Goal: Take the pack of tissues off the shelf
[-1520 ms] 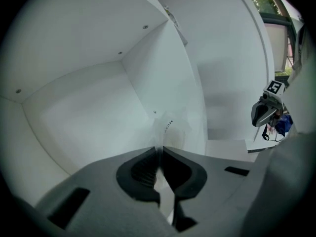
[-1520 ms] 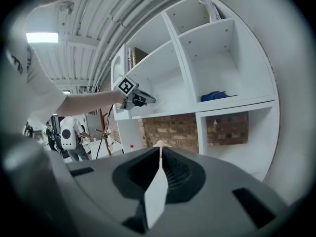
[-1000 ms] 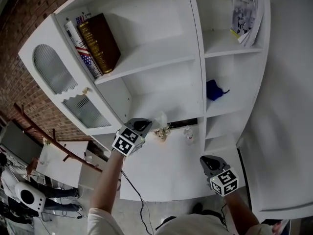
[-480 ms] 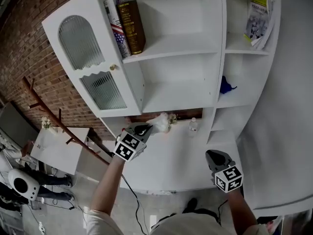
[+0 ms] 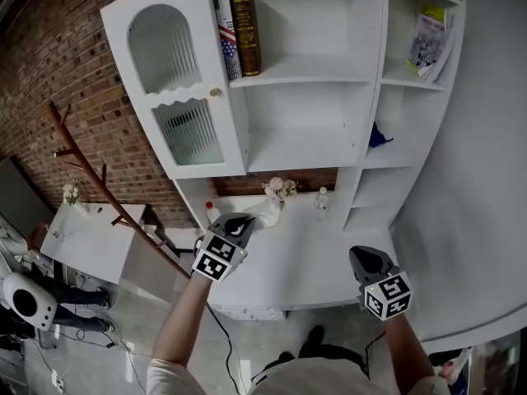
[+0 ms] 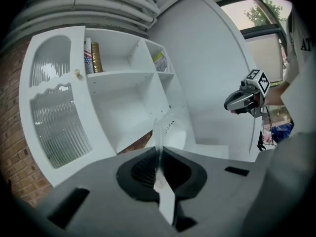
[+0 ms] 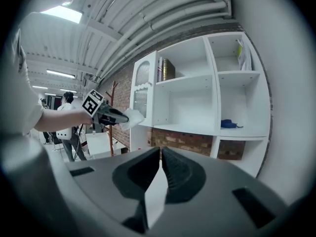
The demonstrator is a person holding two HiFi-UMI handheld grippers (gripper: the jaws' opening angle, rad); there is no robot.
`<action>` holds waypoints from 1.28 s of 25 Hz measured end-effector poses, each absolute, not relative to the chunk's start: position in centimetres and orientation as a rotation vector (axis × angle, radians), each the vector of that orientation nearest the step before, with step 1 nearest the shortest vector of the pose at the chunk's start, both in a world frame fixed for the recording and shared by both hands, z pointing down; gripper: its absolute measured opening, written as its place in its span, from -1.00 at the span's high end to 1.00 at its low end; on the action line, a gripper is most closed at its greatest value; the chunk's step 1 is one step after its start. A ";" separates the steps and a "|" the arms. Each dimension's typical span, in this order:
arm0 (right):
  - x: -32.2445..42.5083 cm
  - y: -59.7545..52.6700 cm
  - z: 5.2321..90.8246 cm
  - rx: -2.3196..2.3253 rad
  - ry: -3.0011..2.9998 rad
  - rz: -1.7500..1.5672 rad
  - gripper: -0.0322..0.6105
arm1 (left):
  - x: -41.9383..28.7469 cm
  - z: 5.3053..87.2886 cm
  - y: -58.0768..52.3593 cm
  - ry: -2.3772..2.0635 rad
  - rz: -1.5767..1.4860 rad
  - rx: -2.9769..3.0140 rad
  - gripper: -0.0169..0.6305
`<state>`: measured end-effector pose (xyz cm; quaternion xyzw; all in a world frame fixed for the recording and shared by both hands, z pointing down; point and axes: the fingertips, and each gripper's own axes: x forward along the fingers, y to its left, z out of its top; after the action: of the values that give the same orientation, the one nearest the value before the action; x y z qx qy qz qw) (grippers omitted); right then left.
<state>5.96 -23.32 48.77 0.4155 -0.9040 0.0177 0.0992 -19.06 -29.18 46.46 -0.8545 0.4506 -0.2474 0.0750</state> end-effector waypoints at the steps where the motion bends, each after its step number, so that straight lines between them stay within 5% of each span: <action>1: 6.2 -22.8 48.8 1.238 -2.664 0.052 0.79 | -19.0 46.8 -28.6 1.350 -0.744 -2.567 0.87; 32: 13.8 -24.5 47.8 1.156 -2.703 -0.066 0.79 | -12.0 47.0 -22.8 1.552 -0.596 -2.543 0.87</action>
<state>13.81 -24.52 47.78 0.3911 -0.9146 -0.0222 0.1004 -11.99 -22.85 46.99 -0.8359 0.5101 -0.1960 0.0518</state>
